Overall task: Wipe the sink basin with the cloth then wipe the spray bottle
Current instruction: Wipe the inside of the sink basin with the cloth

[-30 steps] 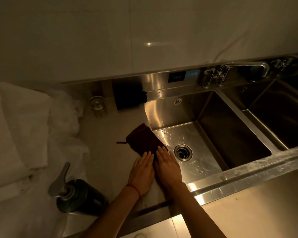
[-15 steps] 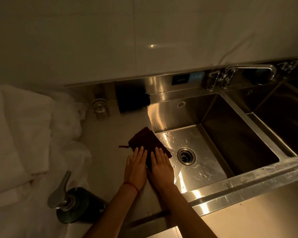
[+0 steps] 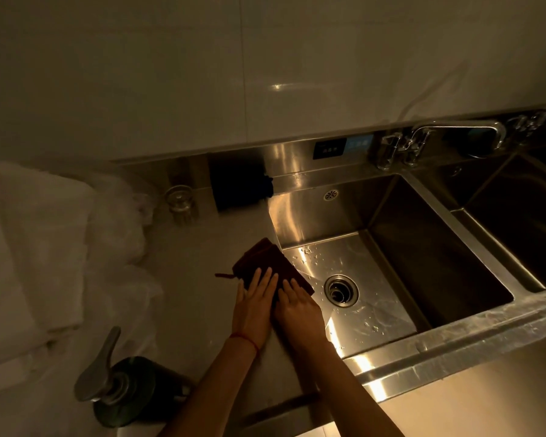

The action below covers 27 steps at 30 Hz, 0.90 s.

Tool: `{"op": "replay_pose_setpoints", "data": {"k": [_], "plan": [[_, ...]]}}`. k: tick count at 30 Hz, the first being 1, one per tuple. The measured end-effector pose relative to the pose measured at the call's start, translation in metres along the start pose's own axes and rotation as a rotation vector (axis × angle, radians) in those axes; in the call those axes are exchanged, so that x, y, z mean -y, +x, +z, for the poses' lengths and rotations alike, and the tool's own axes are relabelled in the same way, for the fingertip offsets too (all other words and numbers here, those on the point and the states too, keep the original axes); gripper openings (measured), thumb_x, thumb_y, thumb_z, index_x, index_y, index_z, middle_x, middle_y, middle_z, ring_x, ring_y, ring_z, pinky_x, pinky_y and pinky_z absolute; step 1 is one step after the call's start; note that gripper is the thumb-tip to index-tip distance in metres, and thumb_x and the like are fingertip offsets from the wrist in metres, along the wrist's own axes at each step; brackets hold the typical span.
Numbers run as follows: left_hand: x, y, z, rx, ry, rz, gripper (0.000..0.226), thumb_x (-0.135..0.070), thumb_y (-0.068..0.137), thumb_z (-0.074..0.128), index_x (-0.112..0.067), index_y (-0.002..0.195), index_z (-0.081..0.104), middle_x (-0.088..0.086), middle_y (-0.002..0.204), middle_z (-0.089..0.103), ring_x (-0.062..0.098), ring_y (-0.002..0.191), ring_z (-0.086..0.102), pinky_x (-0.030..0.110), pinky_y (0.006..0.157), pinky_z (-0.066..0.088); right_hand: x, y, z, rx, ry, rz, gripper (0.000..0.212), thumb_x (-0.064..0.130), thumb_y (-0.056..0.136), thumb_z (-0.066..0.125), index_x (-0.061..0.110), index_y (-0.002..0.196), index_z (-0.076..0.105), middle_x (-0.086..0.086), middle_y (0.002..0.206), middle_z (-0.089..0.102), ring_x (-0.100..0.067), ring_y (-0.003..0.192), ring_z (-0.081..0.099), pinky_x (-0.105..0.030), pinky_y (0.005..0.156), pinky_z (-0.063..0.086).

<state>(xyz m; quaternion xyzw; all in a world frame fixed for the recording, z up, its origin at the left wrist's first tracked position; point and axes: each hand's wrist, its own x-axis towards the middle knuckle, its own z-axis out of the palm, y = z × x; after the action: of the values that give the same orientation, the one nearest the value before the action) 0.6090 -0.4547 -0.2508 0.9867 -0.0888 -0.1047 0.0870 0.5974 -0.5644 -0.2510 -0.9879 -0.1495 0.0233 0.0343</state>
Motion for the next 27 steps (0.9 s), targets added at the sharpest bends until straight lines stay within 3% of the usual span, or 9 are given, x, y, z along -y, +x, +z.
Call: {"op": "replay_pose_setpoints", "data": {"k": [3, 5, 14, 18, 21, 23, 27], "plan": [[0.0, 0.002, 0.0, -0.003, 0.032, 0.015, 0.059, -0.02, 0.104, 0.029, -0.023, 0.154, -0.003, -0.003, 0.162, -0.008, 0.018, 0.149, -0.012, 0.043, 0.12, -0.007, -0.002, -0.007, -0.001, -0.071, -0.064, -0.003, 0.047, 0.034, 0.079, 0.067, 0.01, 0.119, 0.06, -0.007, 0.127, 0.059, -0.021, 0.122, 0.051, -0.028, 0.097, 0.044], [0.0, 0.003, 0.002, 0.003, 0.071, 0.036, 0.058, -0.02, 0.104, 0.028, -0.023, 0.154, -0.002, -0.001, 0.162, -0.008, 0.019, 0.149, -0.012, 0.045, 0.12, -0.008, -0.004, -0.011, -0.003, -0.096, -0.077, -0.023, 0.045, 0.039, 0.063, 0.079, 0.016, 0.101, 0.071, 0.0, 0.108, 0.07, -0.015, 0.105, 0.064, -0.024, 0.083, 0.052], [-0.004, -0.005, 0.016, -0.021, -0.033, 0.078, 0.052, -0.02, 0.105, 0.027, -0.025, 0.154, 0.008, -0.004, 0.162, -0.001, 0.014, 0.15, -0.005, 0.03, 0.121, -0.008, -0.009, -0.029, -0.004, -0.158, 0.01, -0.031, 0.043, 0.034, 0.066, 0.079, 0.013, 0.103, 0.071, -0.003, 0.11, 0.07, -0.018, 0.106, 0.063, -0.03, 0.085, 0.054], [-0.004, -0.011, 0.02, -0.025, -0.079, 0.108, 0.053, -0.019, 0.104, 0.029, -0.024, 0.153, 0.009, -0.003, 0.162, 0.0, 0.014, 0.15, -0.005, 0.029, 0.12, -0.009, -0.015, -0.038, -0.007, -0.113, 0.224, -0.013, 0.045, 0.032, 0.086, 0.056, 0.008, 0.125, 0.055, -0.01, 0.132, 0.055, -0.026, 0.125, 0.048, -0.04, 0.103, 0.038], [-0.005, -0.016, 0.024, -0.03, -0.089, 0.131, 0.053, -0.022, 0.104, 0.029, -0.025, 0.153, 0.008, -0.004, 0.162, -0.001, 0.014, 0.15, -0.005, 0.027, 0.12, -0.009, -0.023, -0.046, -0.009, -0.127, 0.182, -0.042, 0.05, 0.029, 0.079, 0.054, 0.009, 0.125, 0.055, -0.011, 0.131, 0.056, -0.027, 0.123, 0.05, -0.045, 0.103, 0.032], [-0.007, -0.019, 0.026, -0.035, -0.108, 0.142, 0.053, -0.022, 0.104, 0.029, -0.024, 0.153, 0.009, -0.004, 0.162, -0.001, 0.014, 0.15, -0.005, 0.027, 0.12, -0.009, -0.026, -0.05, -0.01, -0.102, 0.198, -0.068, 0.057, 0.028, 0.077, 0.053, 0.009, 0.13, 0.049, -0.012, 0.135, 0.051, -0.029, 0.127, 0.045, -0.048, 0.105, 0.02], [-0.01, -0.024, 0.03, -0.053, -0.119, 0.163, 0.054, -0.022, 0.104, 0.03, -0.025, 0.153, 0.009, -0.005, 0.162, -0.002, 0.012, 0.15, -0.005, 0.025, 0.12, -0.009, -0.034, -0.054, -0.006, -0.07, 0.202, -0.077, 0.061, 0.029, 0.083, 0.044, 0.013, 0.141, 0.031, -0.009, 0.149, 0.031, -0.026, 0.14, 0.021, -0.039, 0.11, -0.003]]}}
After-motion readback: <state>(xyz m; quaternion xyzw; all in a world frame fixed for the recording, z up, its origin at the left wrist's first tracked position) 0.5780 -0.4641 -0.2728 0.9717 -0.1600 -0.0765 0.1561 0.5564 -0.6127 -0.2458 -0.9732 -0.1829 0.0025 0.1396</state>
